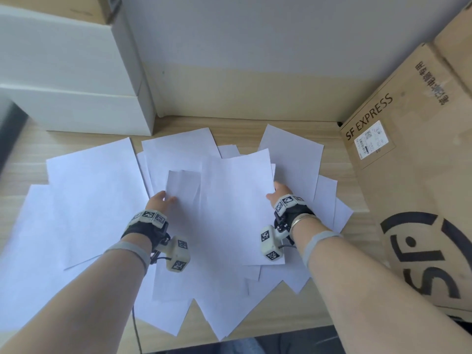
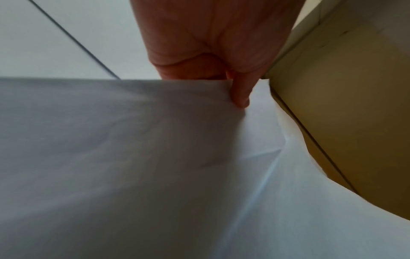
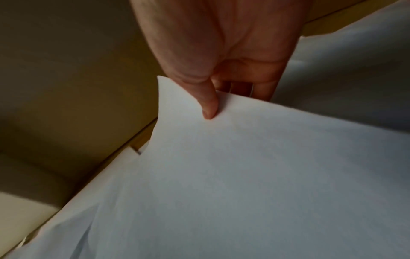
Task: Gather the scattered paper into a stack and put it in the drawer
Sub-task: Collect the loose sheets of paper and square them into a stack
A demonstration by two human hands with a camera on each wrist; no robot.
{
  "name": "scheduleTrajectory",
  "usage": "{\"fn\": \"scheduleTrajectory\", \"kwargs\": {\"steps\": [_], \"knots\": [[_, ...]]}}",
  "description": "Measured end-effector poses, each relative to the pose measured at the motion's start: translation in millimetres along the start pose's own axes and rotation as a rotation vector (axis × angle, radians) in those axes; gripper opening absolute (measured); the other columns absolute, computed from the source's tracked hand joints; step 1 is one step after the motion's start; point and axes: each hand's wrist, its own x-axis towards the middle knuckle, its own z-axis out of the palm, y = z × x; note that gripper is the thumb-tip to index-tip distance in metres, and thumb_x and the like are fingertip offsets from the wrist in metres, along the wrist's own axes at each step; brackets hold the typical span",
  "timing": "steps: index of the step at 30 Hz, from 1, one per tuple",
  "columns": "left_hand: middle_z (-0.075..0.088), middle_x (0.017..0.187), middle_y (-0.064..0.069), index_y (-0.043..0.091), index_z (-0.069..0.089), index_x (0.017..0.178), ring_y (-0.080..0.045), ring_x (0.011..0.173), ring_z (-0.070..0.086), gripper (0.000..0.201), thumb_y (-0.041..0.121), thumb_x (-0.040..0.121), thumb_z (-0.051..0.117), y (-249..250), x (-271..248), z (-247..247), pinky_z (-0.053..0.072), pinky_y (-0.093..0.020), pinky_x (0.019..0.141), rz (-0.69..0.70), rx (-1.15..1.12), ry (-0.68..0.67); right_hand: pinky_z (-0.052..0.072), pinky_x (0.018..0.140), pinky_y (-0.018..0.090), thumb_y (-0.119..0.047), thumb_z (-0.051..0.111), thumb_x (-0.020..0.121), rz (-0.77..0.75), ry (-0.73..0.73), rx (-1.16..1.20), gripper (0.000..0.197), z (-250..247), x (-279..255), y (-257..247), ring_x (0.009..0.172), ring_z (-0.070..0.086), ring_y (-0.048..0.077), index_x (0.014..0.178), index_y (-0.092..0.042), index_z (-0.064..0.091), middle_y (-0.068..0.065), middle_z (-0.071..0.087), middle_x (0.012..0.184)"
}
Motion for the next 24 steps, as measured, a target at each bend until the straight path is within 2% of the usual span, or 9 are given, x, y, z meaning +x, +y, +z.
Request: {"fn": "scheduleTrajectory", "kwargs": {"steps": [2,3,4,7,11,13,14,19,24], "knots": [[0.05,0.093,-0.005,0.018,0.049,0.092,-0.022,0.093,0.047,0.006,0.019,0.096,0.045,-1,-2,3,0.039,-0.022,0.077,-0.011,-0.01,0.009,0.044,0.089,0.028,-0.009,0.046,0.09,-0.023,-0.029,-0.013,0.038,12,-4,-9,0.111,0.058,0.031,0.127,-0.009,0.051,0.013,0.06,0.126],[0.05,0.085,-0.005,0.017,0.047,0.083,-0.023,0.086,0.045,0.015,0.018,0.097,0.041,2,-5,5,0.039,-0.018,0.07,-0.022,-0.048,0.016,0.044,0.089,0.028,-0.01,0.047,0.089,-0.029,-0.046,-0.021,0.038,18,-5,-13,0.112,0.058,0.03,0.127,-0.009,0.051,0.012,0.06,0.127],[0.052,0.086,-0.012,0.011,0.049,0.085,-0.027,0.085,0.047,0.018,0.018,0.097,0.039,3,-9,6,0.042,-0.018,0.071,-0.026,-0.07,0.002,0.043,0.089,0.028,-0.01,0.047,0.089,-0.033,-0.059,-0.026,0.038,23,-5,-16,0.113,0.057,0.03,0.127,-0.01,0.05,0.012,0.059,0.127],[0.045,0.141,-0.019,0.001,0.039,0.136,-0.032,0.128,0.045,0.049,0.028,0.096,0.047,9,-19,7,0.034,-0.032,0.104,0.007,-0.03,-0.025,0.043,0.093,0.029,-0.013,0.049,0.09,-0.049,-0.092,-0.034,0.038,37,-8,-28,0.117,0.056,0.03,0.128,-0.009,0.049,0.011,0.057,0.131],[0.062,0.114,-0.015,0.005,0.052,0.116,-0.033,0.109,0.059,0.036,0.009,0.083,0.066,10,-18,8,0.045,-0.036,0.092,0.062,-0.044,-0.054,0.043,0.086,0.029,-0.022,0.047,0.093,-0.038,-0.099,-0.043,0.025,37,-5,-34,0.104,0.057,0.029,0.114,-0.012,0.055,0.011,0.058,0.116],[0.062,0.102,-0.012,0.009,0.054,0.108,-0.032,0.1,0.062,0.029,0.005,0.081,0.065,11,-20,8,0.048,-0.037,0.091,0.082,-0.081,-0.049,0.043,0.083,0.029,-0.02,0.045,0.093,0.029,0.022,-0.034,0.017,25,3,-25,0.097,0.055,0.029,0.103,-0.015,0.057,0.013,0.055,0.11],[0.061,0.1,-0.011,0.007,0.054,0.11,-0.031,0.096,0.061,0.031,0.005,0.081,0.064,11,-20,8,0.048,-0.038,0.091,0.085,-0.096,-0.048,0.044,0.088,0.032,-0.02,0.046,0.092,0.096,0.088,-0.019,0.022,18,7,-18,0.105,0.055,0.031,0.11,-0.014,0.057,0.014,0.052,0.118],[0.064,0.108,-0.017,0.006,0.054,0.119,-0.028,0.09,0.058,0.038,0.006,0.083,0.063,10,-16,6,0.048,-0.036,0.088,0.08,-0.171,-0.043,0.037,0.1,0.045,-0.027,0.06,0.086,0.432,0.242,0.027,0.056,-12,14,23,0.128,0.033,0.036,0.133,-0.014,0.033,0.014,0.029,0.138],[0.063,0.118,-0.021,0.004,0.053,0.119,-0.027,0.091,0.057,0.038,0.005,0.083,0.065,6,-14,10,0.047,-0.037,0.089,0.062,-0.168,-0.042,0.038,0.099,0.045,-0.026,0.071,0.079,0.504,0.248,0.13,0.076,-13,17,35,0.131,0.03,0.036,0.138,-0.016,0.024,0.014,0.022,0.144]]}}
